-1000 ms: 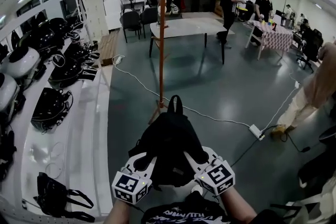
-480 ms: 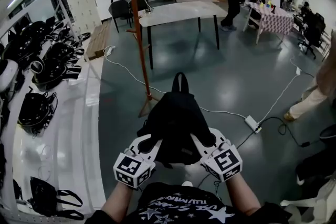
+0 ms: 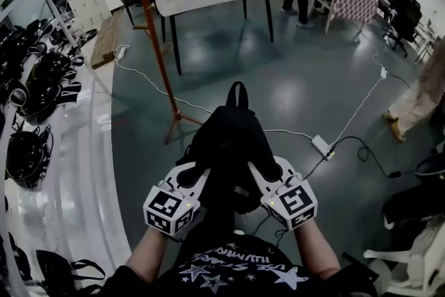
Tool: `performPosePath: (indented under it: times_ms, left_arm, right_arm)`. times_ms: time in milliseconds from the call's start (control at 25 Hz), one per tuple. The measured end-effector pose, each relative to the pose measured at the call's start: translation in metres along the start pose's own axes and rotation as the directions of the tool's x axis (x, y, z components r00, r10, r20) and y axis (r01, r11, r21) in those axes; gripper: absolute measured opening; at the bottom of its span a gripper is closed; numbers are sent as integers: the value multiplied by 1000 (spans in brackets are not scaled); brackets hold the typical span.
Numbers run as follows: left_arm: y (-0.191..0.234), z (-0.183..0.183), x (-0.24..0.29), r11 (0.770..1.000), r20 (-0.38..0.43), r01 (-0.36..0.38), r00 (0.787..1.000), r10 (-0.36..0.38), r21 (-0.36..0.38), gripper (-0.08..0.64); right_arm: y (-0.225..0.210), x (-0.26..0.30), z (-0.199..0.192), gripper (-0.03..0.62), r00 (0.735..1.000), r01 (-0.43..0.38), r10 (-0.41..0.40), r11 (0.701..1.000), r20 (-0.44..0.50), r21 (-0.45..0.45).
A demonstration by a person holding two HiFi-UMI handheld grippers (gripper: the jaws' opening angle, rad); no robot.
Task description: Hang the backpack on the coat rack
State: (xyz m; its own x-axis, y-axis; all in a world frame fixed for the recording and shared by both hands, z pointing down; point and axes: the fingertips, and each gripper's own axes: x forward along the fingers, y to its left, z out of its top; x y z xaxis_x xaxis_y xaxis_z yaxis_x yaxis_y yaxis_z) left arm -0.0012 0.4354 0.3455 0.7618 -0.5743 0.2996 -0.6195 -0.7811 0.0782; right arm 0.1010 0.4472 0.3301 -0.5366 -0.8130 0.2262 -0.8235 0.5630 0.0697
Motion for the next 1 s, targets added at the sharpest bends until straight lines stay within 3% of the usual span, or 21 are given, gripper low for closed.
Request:
performPosePath:
  times_ms: [160, 400, 640, 840, 1000]
  left_arm:
    - [38, 6, 46, 1000, -7, 30, 1000, -30, -6, 29]
    - [130, 26, 120, 998, 22, 43, 999, -42, -44, 29]
    - [203, 61, 174, 997, 53, -18, 998, 22, -68, 29]
    - [271, 71, 191, 995, 69, -65, 995, 70, -78, 29]
    - [300, 75, 205, 991, 53, -103, 993, 108, -90, 29]
  right_arm:
    - [-39, 40, -4, 20, 1000, 10, -9, 1000, -29, 15]
    - [-112, 139, 5, 20, 999, 16, -14, 999, -44, 28]
    - [-177, 218, 35, 20, 998, -33, 33, 999, -48, -4]
    - [-198, 295, 47, 20, 996, -78, 76, 996, -53, -31]
    - [-217, 336, 46, 20, 989, -130, 129, 991, -78, -14]
